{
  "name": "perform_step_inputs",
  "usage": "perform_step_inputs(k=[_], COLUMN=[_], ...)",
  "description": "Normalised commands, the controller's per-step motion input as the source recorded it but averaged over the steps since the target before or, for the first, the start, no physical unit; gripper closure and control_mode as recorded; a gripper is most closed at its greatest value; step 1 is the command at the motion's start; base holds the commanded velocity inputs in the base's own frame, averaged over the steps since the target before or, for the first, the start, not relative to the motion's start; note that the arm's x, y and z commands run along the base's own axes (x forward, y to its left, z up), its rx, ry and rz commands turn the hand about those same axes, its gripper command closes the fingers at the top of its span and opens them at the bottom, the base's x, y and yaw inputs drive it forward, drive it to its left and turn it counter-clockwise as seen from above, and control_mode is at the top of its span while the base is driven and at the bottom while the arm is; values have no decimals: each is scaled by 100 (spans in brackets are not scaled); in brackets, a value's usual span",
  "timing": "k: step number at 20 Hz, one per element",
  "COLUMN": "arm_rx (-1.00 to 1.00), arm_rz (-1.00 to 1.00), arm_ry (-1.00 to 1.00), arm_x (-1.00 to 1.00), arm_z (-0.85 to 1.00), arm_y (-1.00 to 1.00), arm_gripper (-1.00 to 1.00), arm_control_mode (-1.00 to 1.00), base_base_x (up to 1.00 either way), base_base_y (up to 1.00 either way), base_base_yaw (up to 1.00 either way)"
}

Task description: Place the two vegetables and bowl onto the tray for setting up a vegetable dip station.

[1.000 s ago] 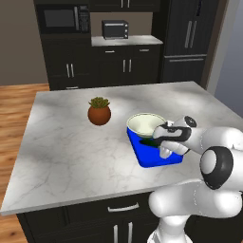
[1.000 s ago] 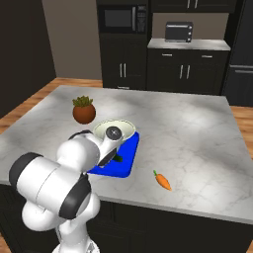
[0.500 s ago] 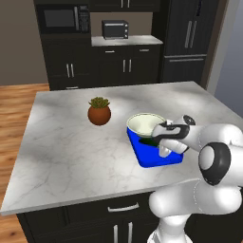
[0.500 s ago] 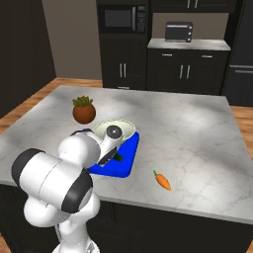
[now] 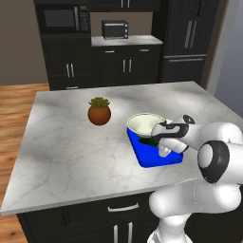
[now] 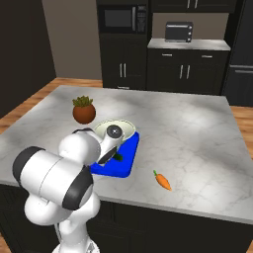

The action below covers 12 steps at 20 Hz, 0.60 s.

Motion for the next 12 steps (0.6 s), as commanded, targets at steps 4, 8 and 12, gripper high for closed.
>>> perform_step_inputs(k=[4, 8, 12], arm_rx=[0, 0, 0], arm_rz=[0, 0, 0], arm_ry=[0, 0, 0], arm_x=[4, 1, 2], arm_z=[-7, -3, -4], arm_y=[0, 0, 0], arm_gripper=[100, 100, -100], arm_control_mode=[-100, -100, -100], base_base_x=[0, 0, 0], base_base_y=[0, 0, 0], base_base_yaw=[0, 0, 0])
